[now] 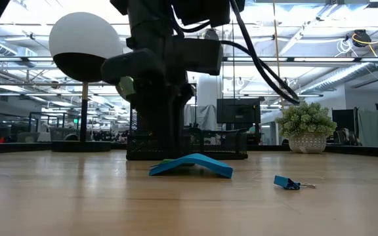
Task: Pick and place office supplies into organizer
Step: Put the green eraser into the black desk organizer
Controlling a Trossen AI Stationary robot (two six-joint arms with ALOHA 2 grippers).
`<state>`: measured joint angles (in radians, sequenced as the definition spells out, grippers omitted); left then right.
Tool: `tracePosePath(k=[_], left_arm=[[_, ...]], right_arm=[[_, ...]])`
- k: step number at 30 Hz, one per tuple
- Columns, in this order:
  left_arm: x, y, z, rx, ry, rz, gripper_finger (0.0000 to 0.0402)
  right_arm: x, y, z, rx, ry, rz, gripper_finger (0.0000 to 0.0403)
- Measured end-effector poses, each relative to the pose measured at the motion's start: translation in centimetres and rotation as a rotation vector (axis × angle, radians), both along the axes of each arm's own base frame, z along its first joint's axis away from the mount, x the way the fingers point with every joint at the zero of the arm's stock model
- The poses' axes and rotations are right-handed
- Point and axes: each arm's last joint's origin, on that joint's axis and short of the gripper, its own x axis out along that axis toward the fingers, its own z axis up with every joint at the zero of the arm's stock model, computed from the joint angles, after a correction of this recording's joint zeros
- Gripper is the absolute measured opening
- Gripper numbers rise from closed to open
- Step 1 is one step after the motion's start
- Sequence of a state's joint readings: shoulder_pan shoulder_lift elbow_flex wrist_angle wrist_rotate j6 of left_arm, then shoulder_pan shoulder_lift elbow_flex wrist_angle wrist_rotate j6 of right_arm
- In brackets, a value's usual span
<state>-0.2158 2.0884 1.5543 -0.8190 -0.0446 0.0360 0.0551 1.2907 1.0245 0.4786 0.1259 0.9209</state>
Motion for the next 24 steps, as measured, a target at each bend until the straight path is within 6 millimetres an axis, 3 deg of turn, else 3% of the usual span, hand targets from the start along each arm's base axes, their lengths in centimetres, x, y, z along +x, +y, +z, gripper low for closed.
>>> tracePosePath(k=[9,18,24], left_arm=[[0.1,0.1,-0.1,-0.032,0.004,-0.014,0.0124],[0.1,0.1,-2.1,-0.008,0.061,0.002,0.0124],[0.4,0.3,-2.1,-0.015,0.047,-0.001,0.0124]], right_arm=[[0.0,0.0,0.0,0.002,0.001,0.0,0.0151],[0.0,0.0,0.0,0.01,0.001,0.002,0.0151],[0.0,0.2,-0.1,0.01,0.013,0.007,0.0151]])
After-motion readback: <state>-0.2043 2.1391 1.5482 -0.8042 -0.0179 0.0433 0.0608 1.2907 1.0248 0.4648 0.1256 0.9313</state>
